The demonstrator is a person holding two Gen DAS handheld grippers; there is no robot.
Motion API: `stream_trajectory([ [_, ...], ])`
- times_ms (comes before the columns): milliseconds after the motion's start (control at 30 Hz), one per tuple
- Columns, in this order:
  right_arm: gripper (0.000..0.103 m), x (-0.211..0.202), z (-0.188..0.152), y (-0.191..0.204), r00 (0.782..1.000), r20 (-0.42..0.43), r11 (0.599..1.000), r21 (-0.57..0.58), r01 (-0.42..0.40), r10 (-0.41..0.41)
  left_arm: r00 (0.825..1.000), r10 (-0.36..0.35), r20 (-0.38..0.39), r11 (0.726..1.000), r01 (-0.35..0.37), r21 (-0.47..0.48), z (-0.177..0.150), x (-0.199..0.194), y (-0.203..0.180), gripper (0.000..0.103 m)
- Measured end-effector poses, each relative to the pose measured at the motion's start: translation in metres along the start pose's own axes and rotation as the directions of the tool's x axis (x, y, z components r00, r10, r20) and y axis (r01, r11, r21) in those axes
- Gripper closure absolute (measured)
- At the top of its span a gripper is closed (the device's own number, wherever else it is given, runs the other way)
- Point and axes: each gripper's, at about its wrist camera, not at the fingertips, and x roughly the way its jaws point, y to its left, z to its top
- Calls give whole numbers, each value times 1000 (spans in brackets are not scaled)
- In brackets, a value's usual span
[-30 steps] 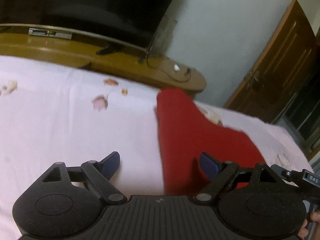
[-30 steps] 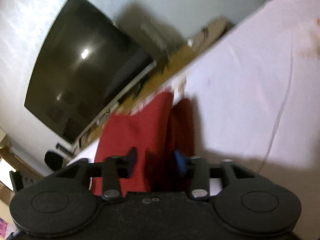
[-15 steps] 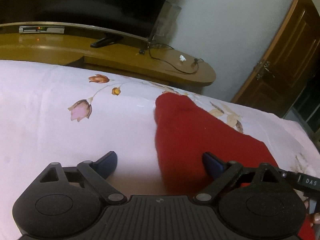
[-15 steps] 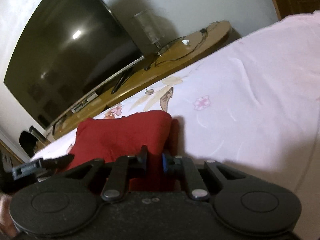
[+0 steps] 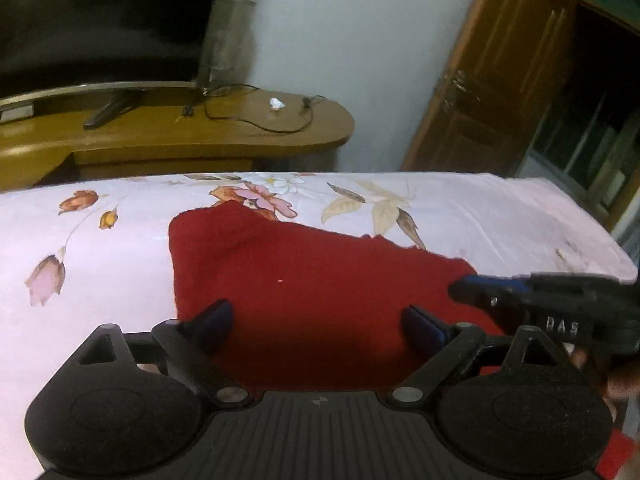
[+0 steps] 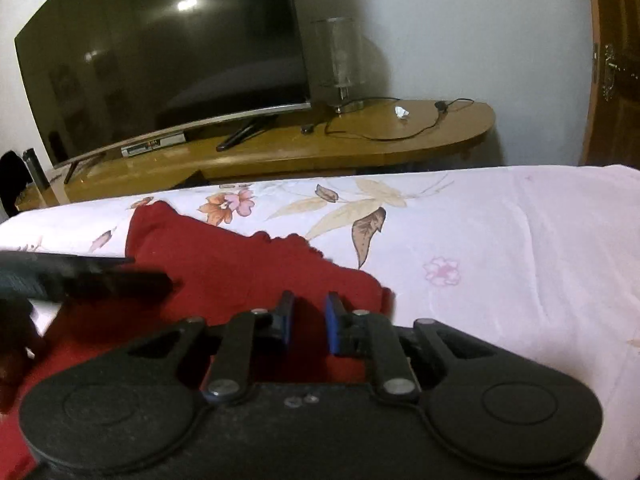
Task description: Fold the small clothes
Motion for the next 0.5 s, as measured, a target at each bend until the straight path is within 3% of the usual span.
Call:
stream_trajectory([
  [133, 84, -19, 3, 2, 1000, 21, 1000, -6, -3, 3, 998, -4, 57, 1000, 4, -1, -1, -42, -6, 12],
  [267, 80, -71, -16, 0, 992, 97, 997, -12, -74, 74, 994, -21, 109, 1000, 21, -2, -32, -91, -10, 12],
  [400, 82, -107, -43, 11, 984, 98, 988, -55, -144, 149, 997, -22, 76, 1000, 23, -5, -65, -103, -14, 12],
  [500, 93, -99, -56, 19, 993, 38, 987, -116, -108, 113, 999, 39, -11, 999, -39, 0, -83, -86, -11, 12],
])
